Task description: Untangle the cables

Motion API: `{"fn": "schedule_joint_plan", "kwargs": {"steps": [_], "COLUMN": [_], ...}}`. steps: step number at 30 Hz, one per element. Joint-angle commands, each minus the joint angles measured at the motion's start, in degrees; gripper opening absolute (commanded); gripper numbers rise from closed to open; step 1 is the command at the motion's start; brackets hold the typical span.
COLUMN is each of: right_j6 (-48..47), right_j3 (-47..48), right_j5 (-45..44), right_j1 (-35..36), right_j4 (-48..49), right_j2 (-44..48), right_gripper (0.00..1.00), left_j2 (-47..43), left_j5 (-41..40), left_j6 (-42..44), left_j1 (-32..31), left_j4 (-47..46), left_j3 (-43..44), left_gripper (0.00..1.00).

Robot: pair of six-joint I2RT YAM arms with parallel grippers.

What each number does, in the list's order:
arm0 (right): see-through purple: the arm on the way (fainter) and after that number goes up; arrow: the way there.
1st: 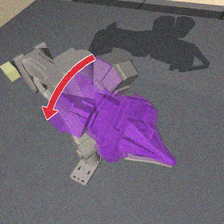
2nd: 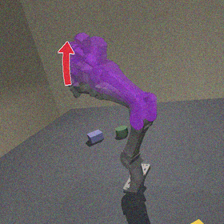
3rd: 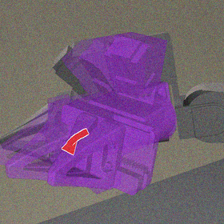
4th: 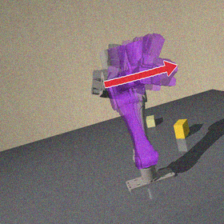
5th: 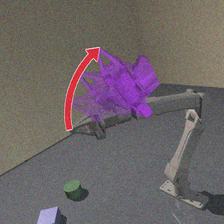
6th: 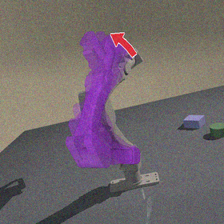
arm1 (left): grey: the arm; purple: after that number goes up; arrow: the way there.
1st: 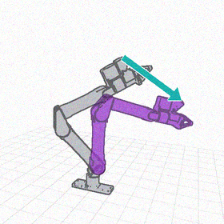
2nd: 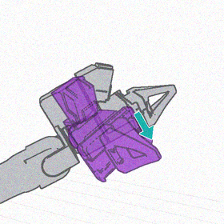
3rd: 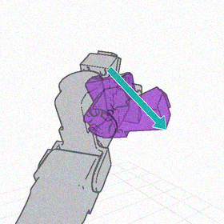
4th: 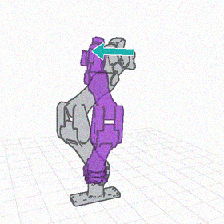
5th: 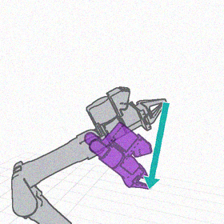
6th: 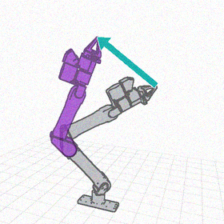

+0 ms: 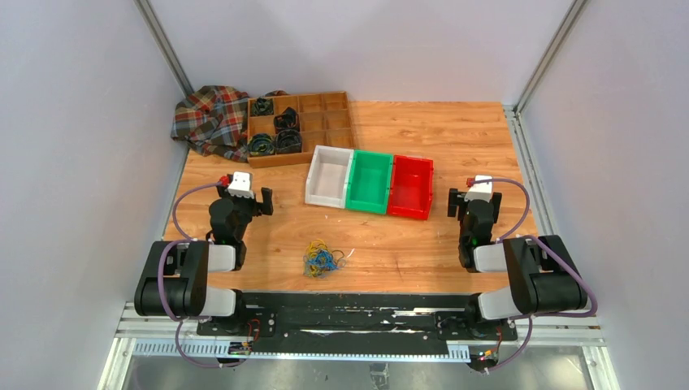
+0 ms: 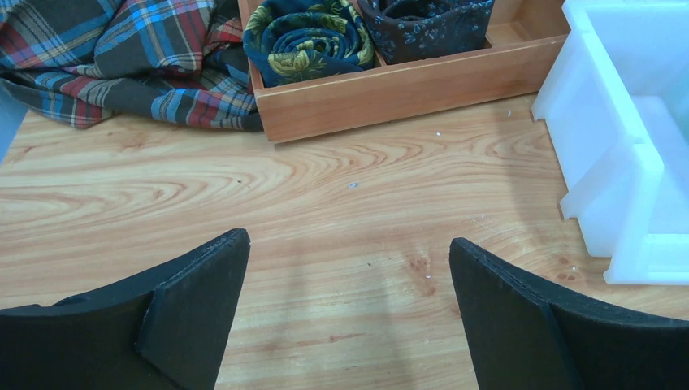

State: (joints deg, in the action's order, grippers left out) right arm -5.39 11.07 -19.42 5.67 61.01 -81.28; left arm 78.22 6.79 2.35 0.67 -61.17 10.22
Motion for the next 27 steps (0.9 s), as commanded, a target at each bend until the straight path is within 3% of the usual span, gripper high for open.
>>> {"fn": "schedule_joint_plan", "kwargs": {"steps": [1, 11, 13, 15, 17, 20, 25, 27], "right_j6": [0.5, 0.4, -0.4, -0.5, 1.1, 10.6, 17.8, 24.9], "right_j3": [0.6, 0.6, 0.9, 2.8, 6.9, 13.2, 19.5, 21.3], "right_j5": [0.4, 0.5, -0.5, -0.9, -0.2, -4.1, 9.4, 9.7], "right_j1": [-0.9, -0.9, -0.2, 0.4, 0.5, 0.4, 0.4, 0.2], "right_j4": [1.4, 1.4, -0.1, -8.9, -20.0, -36.8, -43.0, -44.0], "right_j2": [-0.3, -0.2, 2.4, 8.1, 13.0, 17.5, 20.2, 20.0], "right_gripper": [0.84, 0.84, 0.84, 0.84, 0.84, 0.84, 0.84, 0.84], "left_j2": [0.2, -0.1, -2.1, -5.6, -8.9, -10.4, -10.3, -8.7], "left_j5": [-0.6, -0.1, 0.2, 0.7, 2.9, 9.2, 24.2, 31.2], "left_j6": [-0.1, 0.0, 0.2, 0.4, 2.7, 6.9, 12.0, 14.3], "left_j1": [0.1, 0.1, 0.2, 0.2, 0.2, 0.2, 0.2, 0.1], "left_j4": [-1.9, -2.6, 0.9, 9.7, 24.7, 42.1, 67.9, 77.2], "left_j3": [0.2, 0.0, 0.9, 4.0, 10.2, 20.2, 32.5, 36.6], "left_gripper": [0.98, 0.98, 0.98, 0.98, 0.98, 0.98, 0.98, 0.98]}}
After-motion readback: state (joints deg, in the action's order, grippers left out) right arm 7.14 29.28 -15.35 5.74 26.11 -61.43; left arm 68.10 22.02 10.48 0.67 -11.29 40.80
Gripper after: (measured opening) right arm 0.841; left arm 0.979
